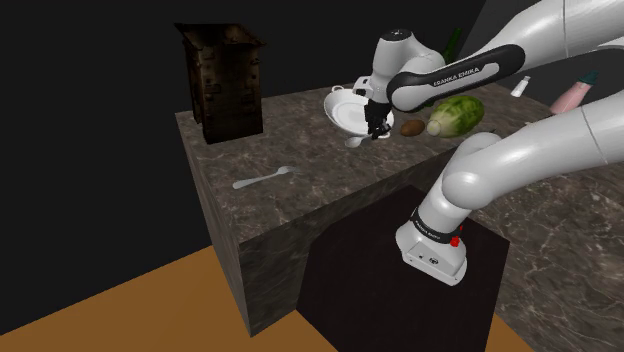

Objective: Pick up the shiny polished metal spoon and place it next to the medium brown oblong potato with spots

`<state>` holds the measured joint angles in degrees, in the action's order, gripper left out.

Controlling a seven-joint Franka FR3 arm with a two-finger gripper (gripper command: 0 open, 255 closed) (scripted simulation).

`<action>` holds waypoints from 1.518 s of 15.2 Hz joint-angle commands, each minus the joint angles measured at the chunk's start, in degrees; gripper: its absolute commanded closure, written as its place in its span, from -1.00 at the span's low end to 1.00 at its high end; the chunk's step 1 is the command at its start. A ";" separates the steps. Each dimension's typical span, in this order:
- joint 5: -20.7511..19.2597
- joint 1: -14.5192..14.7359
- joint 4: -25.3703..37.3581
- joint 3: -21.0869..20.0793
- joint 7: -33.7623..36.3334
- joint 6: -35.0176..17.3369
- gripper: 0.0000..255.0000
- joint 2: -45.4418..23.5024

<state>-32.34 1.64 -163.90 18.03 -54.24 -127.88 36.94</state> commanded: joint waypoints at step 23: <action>3.75 1.90 2.98 -2.59 -0.80 8.43 -1.00 4.50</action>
<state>-28.60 3.54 -160.93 15.44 -55.03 -119.47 41.42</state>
